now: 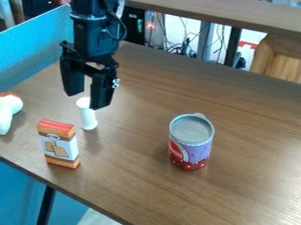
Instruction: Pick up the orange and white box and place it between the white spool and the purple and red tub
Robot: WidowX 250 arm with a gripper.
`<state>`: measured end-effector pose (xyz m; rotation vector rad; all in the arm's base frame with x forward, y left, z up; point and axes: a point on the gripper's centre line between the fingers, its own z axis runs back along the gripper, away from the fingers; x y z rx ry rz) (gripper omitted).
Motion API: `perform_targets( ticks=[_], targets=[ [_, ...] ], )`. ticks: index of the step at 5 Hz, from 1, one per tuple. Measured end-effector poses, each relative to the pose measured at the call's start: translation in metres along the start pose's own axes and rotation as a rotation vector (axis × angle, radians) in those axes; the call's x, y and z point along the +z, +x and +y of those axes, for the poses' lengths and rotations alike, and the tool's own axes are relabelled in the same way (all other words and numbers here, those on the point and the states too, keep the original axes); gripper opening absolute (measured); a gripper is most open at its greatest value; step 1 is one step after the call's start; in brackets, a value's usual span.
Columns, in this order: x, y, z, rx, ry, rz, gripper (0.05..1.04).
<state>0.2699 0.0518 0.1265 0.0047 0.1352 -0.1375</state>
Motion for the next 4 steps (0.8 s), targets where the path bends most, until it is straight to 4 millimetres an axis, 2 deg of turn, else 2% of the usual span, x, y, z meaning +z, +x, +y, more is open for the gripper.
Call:
perform_targets(
  ticks=[1,2,3,4],
  targets=[
    [-0.008,-0.001,-0.001,-0.008,-0.01,0.029,1.001],
    [-0.009,-0.005,-0.007,-0.186,-0.041,0.013,1.001],
    [-0.004,-0.012,-0.005,-0.238,0.002,-0.011,1.001],
    [-0.003,-0.024,0.01,-0.398,0.153,0.117,1.001]
  ],
)
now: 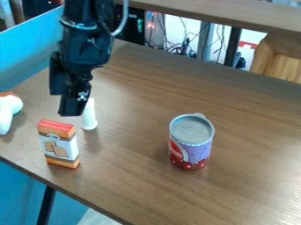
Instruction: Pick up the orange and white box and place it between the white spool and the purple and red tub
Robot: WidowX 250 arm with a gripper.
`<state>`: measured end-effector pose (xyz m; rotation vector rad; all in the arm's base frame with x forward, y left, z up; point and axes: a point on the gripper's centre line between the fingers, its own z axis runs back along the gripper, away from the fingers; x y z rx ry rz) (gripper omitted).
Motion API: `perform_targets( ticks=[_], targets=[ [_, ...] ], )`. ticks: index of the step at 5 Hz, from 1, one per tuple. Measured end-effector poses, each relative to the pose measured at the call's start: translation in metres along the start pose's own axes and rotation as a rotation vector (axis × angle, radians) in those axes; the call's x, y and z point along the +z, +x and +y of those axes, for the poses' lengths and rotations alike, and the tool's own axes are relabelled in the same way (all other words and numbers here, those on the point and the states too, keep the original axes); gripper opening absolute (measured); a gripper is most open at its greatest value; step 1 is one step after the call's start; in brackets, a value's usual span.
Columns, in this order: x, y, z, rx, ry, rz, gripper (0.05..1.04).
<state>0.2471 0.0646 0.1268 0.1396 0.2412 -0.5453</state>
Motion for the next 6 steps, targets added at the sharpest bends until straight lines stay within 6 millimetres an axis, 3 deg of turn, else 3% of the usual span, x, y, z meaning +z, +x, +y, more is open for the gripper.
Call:
perform_targets(
  ticks=[2,5,6],
  targets=[
    [-0.007,-0.026,0.003,-0.205,0.103,0.064,1.001],
    [-0.028,-0.023,0.005,-0.368,0.009,0.039,1.001],
    [-0.036,-0.023,0.009,-0.339,-0.01,0.06,1.001]
  ],
)
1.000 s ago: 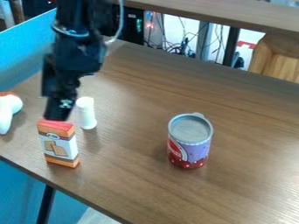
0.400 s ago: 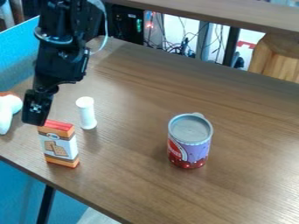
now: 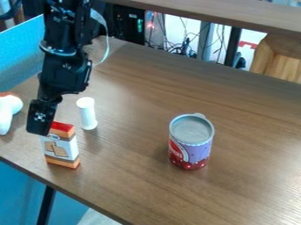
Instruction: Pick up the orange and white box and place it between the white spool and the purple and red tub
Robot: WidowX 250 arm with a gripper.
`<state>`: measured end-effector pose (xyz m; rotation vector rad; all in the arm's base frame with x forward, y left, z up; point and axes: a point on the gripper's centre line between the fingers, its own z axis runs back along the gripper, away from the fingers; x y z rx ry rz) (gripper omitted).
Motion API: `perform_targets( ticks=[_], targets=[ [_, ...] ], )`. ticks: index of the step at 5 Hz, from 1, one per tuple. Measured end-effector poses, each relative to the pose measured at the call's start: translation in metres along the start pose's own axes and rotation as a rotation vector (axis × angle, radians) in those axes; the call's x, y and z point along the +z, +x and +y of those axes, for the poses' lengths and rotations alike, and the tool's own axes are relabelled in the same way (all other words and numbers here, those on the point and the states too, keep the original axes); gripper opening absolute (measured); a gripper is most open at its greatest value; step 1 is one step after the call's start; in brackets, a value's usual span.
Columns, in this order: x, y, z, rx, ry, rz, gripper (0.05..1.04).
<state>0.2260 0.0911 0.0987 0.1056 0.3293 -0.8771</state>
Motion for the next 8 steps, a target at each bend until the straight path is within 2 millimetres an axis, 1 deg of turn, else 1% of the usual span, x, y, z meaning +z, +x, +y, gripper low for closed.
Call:
perform_targets(
  ticks=[1,2,3,4,5,6,7,8],
  targets=[
    [-0.005,0.002,0.001,-0.004,-0.012,0.006,1.001],
    [-0.018,0.008,0.005,0.001,-0.038,0.023,1.001],
    [-0.025,0.012,0.008,0.024,-0.058,0.034,1.001],
    [-0.028,0.016,0.009,0.069,-0.076,0.035,0.942],
    [-0.028,0.017,0.006,0.079,-0.127,-0.02,0.696],
    [-0.016,0.009,0.004,0.095,-0.113,-0.046,0.405],
    [-0.004,0.003,0.003,0.13,-0.08,-0.059,0.374],
    [0.019,0.007,-0.006,0.11,-0.025,-0.085,0.374]
  ],
)
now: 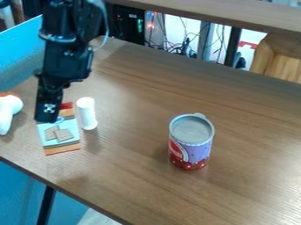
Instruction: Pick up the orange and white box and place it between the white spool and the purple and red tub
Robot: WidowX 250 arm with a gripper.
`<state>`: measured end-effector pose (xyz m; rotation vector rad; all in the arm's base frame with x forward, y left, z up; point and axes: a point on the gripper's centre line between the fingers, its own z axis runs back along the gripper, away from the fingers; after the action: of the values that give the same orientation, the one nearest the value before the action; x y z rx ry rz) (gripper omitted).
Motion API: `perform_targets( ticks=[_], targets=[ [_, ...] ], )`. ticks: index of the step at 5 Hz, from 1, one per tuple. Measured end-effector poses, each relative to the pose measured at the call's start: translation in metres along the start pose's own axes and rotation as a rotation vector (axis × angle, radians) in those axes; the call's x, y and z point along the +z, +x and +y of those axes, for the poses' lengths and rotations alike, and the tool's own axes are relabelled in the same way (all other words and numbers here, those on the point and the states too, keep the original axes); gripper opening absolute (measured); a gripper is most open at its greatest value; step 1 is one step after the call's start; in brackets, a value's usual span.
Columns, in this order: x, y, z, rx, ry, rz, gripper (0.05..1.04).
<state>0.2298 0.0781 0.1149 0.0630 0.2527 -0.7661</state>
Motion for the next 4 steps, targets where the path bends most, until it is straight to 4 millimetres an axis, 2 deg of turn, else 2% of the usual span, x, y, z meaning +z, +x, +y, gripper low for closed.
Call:
perform_targets(
  ticks=[1,2,3,4],
  targets=[
    [0.01,0.017,-0.011,-0.012,0.045,0.002,0.374],
    [0.034,0.038,-0.011,-0.039,0.099,-0.053,0.374],
    [0.051,0.06,-0.003,-0.071,0.152,-0.062,0.374],
    [0.055,0.083,0.008,-0.078,0.17,-0.035,0.374]
  ],
)
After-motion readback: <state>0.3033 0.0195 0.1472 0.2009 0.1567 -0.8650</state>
